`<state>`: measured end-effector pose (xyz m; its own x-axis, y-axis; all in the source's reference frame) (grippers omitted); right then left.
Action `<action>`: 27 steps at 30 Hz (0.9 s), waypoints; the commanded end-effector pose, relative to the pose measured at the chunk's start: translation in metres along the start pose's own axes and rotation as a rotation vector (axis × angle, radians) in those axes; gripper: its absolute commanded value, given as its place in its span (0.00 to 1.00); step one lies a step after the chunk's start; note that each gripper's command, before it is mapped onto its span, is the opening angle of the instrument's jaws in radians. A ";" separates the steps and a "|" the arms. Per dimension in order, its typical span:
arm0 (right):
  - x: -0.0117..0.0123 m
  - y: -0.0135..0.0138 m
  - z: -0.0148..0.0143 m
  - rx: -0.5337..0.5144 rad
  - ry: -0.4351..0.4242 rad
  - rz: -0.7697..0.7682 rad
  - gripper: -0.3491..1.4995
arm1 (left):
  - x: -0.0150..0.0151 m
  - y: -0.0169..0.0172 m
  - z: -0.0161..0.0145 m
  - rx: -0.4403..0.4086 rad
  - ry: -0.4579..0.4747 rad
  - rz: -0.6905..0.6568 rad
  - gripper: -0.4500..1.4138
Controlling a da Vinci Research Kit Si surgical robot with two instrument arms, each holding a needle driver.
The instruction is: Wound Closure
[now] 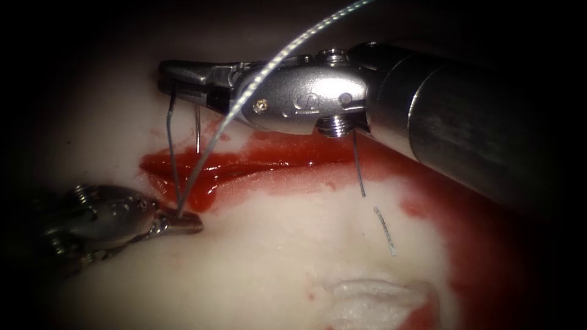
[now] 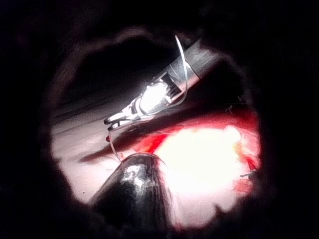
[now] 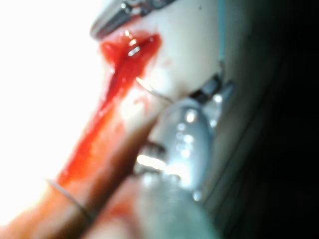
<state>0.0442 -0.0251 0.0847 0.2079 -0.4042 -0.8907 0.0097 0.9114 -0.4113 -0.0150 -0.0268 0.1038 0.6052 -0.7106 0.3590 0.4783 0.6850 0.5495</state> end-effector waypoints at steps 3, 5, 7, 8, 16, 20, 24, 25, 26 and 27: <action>-0.0002 0.0012 0.0010 -0.007 -0.002 0.005 0.00 | -0.0012 0.0003 0.0000 -0.001 -0.006 0.002 0.00; -0.0002 0.0012 0.0010 -0.007 -0.002 0.005 0.00 | -0.0012 0.0003 0.0001 -0.001 -0.006 0.002 0.00; -0.0003 0.0012 0.0010 -0.008 -0.003 0.011 0.00 | -0.0012 0.0003 0.0001 -0.001 -0.006 -0.004 0.00; -0.0003 0.0012 0.0010 -0.008 -0.003 0.011 0.00 | -0.0012 0.0003 0.0001 -0.001 -0.006 -0.004 0.00; -0.0003 0.0012 0.0011 -0.008 -0.004 0.011 0.00 | -0.0012 0.0003 0.0001 0.002 -0.005 -0.004 0.00; -0.0003 0.0020 0.0013 -0.007 0.048 -0.128 0.00 | -0.0013 0.0003 0.0001 0.002 -0.005 -0.010 0.00; 0.0004 0.0038 0.0012 -0.044 0.076 -0.244 0.00 | -0.0013 0.0002 0.0001 0.002 -0.005 -0.010 0.00; 0.0006 0.0042 0.0012 -0.047 0.080 -0.268 0.00 | -0.0013 0.0002 0.0001 0.002 -0.005 -0.010 0.00; 0.0011 0.0051 0.0012 -0.056 0.073 -0.314 0.00 | -0.0013 0.0002 0.0001 0.002 -0.005 -0.010 0.00; 0.0011 0.0051 0.0012 -0.056 0.073 -0.314 0.00 | -0.0013 0.0002 0.0001 0.002 -0.005 -0.010 0.00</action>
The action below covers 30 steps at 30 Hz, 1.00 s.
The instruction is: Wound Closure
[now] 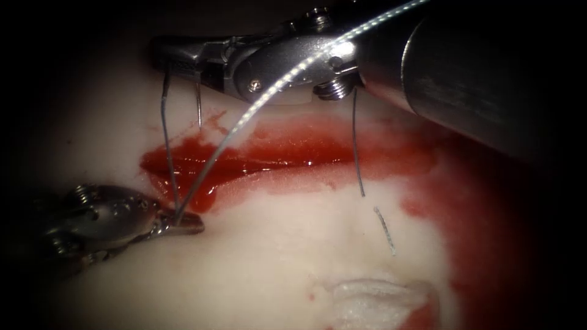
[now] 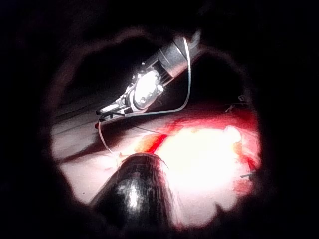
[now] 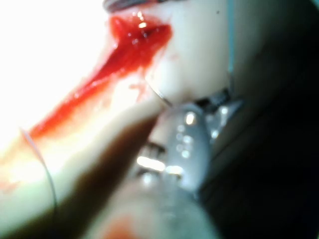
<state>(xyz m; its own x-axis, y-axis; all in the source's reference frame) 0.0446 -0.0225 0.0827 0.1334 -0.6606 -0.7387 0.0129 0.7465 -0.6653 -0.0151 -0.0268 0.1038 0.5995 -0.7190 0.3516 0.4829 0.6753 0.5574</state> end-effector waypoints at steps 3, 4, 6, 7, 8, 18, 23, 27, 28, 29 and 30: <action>0.0000 0.0033 0.0012 -0.029 -0.002 -0.100 0.05 | -0.0012 0.0003 0.0000 -0.002 -0.006 0.003 0.00; 0.0001 0.0032 0.0012 -0.029 -0.002 -0.101 0.06 | -0.0012 0.0003 0.0000 -0.002 -0.006 0.003 0.00; 0.0001 0.0027 0.0014 -0.026 -0.001 -0.101 0.06 | -0.0012 0.0003 0.0000 -0.002 -0.006 -0.003 0.00; 0.0002 0.0024 0.0015 -0.025 0.000 -0.081 0.06 | -0.0012 0.0003 0.0000 -0.002 -0.006 -0.003 0.00; 0.0002 0.0021 0.0016 -0.024 0.002 -0.055 0.06 | -0.0012 0.0003 0.0000 -0.002 -0.006 -0.003 0.00; 0.0015 0.0004 0.0018 -0.006 0.025 0.117 0.01 | -0.0011 0.0004 -0.0001 0.000 -0.006 -0.007 0.00; 0.0014 -0.0003 0.0020 -0.001 0.028 0.139 0.00 | -0.0011 0.0004 -0.0001 0.000 -0.006 -0.007 0.00; 0.0010 -0.0006 0.0021 0.009 0.042 0.133 0.00 | -0.0011 0.0004 -0.0001 -0.001 -0.006 -0.007 0.00; 0.0010 -0.0006 0.0021 0.009 0.042 0.133 0.00 | -0.0011 0.0004 -0.0001 0.000 -0.006 -0.007 0.00; 0.0009 -0.0007 0.0022 0.009 0.042 0.132 0.00 | -0.0011 0.0004 -0.0001 -0.001 -0.006 -0.013 0.00; 0.0009 -0.0006 0.0022 0.009 0.041 0.132 0.00 | -0.0011 0.0004 -0.0001 -0.001 -0.006 -0.013 0.00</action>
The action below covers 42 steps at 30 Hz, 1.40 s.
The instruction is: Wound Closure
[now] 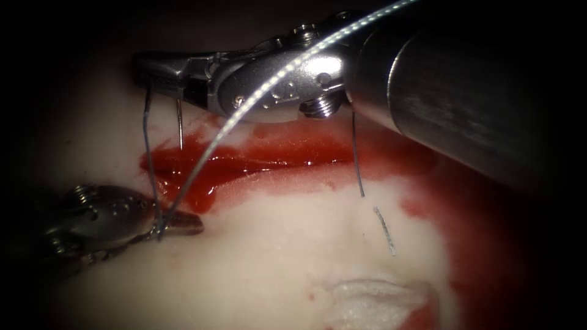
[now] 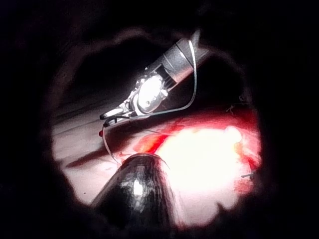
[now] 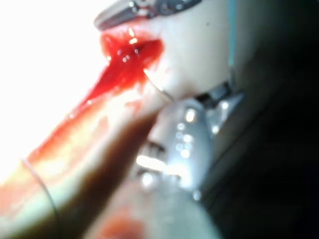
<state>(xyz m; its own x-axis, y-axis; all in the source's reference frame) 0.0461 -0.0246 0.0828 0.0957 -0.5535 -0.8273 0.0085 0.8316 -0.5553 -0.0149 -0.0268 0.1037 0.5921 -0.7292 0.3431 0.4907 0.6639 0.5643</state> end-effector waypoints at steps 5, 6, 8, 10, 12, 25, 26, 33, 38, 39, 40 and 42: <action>-0.0005 0.0014 0.0011 -0.005 -0.001 0.003 0.00 | -0.0013 0.0003 0.0000 -0.003 -0.006 0.002 0.00; -0.0004 0.0014 0.0011 -0.005 -0.001 -0.002 0.00 | -0.0013 0.0003 0.0000 -0.003 -0.006 0.002 0.00; -0.0004 0.0015 0.0010 -0.006 -0.001 -0.007 0.00 | -0.0013 0.0003 0.0001 -0.003 -0.006 0.002 0.00; -0.0004 0.0015 0.0010 -0.001 -0.004 -0.013 0.00 | -0.0013 0.0003 0.0001 -0.003 -0.006 0.002 0.00; -0.0005 0.0012 0.0011 0.014 -0.011 -0.022 0.00 | -0.0013 0.0003 0.0001 -0.003 -0.006 0.002 0.00; -0.0006 0.0003 0.0010 0.068 -0.013 -0.085 0.00 | -0.0012 0.0003 0.0000 -0.002 -0.006 0.002 0.00; -0.0006 0.0003 0.0010 0.068 -0.013 -0.085 0.00 | -0.0012 0.0003 0.0000 -0.002 -0.006 0.002 0.00; -0.0006 0.0008 0.0012 0.081 -0.009 -0.156 0.00 | -0.0012 0.0003 0.0000 -0.002 -0.006 0.003 0.00; -0.0006 0.0003 0.0012 0.097 -0.009 -0.161 0.00 | -0.0012 0.0003 0.0000 -0.002 -0.006 -0.003 0.00; -0.0006 0.0000 0.0012 0.100 -0.007 -0.165 0.00 | -0.0012 0.0003 0.0000 -0.002 -0.006 -0.003 0.00; -0.0006 -0.0002 0.0012 0.101 -0.006 -0.167 0.00 | -0.0012 0.0003 0.0000 -0.002 -0.006 -0.003 0.00; -0.0006 -0.0001 0.0013 0.101 -0.006 -0.166 0.00 | -0.0012 0.0003 0.0000 -0.002 -0.006 -0.003 0.00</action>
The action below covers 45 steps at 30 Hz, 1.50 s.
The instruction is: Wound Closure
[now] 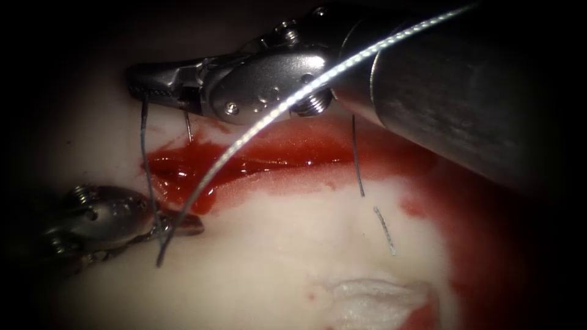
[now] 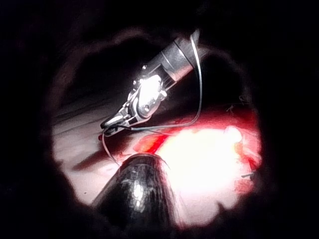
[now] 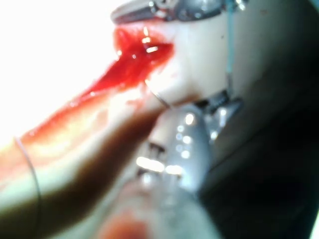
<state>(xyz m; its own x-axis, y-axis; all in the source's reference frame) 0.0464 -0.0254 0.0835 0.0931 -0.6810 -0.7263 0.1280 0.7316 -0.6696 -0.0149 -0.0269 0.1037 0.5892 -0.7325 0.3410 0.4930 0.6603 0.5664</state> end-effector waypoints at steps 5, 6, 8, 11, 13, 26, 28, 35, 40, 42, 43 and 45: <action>-0.0003 0.0020 0.0010 -0.009 0.003 0.010 0.00 | -0.0012 0.0003 0.0000 -0.003 -0.006 -0.004 0.00; -0.0001 0.0023 0.0010 -0.011 0.001 0.015 0.00 | -0.0012 0.0003 0.0001 -0.001 -0.005 -0.004 0.00; 0.0000 0.0024 0.0010 -0.013 -0.001 0.017 0.00 | -0.0012 0.0003 0.0001 -0.001 -0.005 -0.004 0.00; 0.0001 0.0026 0.0010 -0.016 0.000 0.018 0.00 | -0.0012 0.0003 0.0001 -0.001 -0.005 -0.004 0.00; 0.0001 0.0029 0.0010 -0.021 0.000 0.023 0.00 | -0.0012 0.0003 0.0001 -0.001 -0.005 -0.004 0.00; 0.0002 0.0019 0.0014 -0.018 0.003 0.028 0.00 | -0.0012 0.0003 0.0001 -0.001 -0.005 -0.003 0.00; 0.0002 0.0019 0.0014 -0.018 0.004 0.033 0.00 | -0.0012 0.0003 0.0001 -0.001 -0.005 -0.003 0.00; 0.0003 0.0014 0.0016 -0.014 0.006 0.062 0.00 | -0.0012 0.0003 0.0001 0.000 -0.005 -0.009 0.00; 0.0004 0.0012 0.0017 -0.016 0.002 0.084 0.00 | -0.0012 0.0003 0.0001 0.000 -0.005 -0.009 0.00; 0.0005 0.0010 0.0017 -0.016 -0.001 0.088 0.00 | -0.0012 0.0003 0.0001 0.000 -0.005 -0.009 0.00; 0.0005 0.0009 0.0018 -0.015 0.000 0.092 0.00 | -0.0012 0.0003 0.0000 0.000 -0.005 -0.009 0.00; 0.0005 0.0009 0.0018 -0.018 0.002 0.091 0.00 | -0.0012 0.0003 0.0000 0.001 -0.005 -0.009 0.00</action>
<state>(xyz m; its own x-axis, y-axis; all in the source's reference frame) 0.0475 -0.0263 0.0829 0.1071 -0.6035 -0.7901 0.1046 0.7971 -0.5947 -0.0149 -0.0269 0.1038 0.5845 -0.7396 0.3336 0.4981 0.6516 0.5720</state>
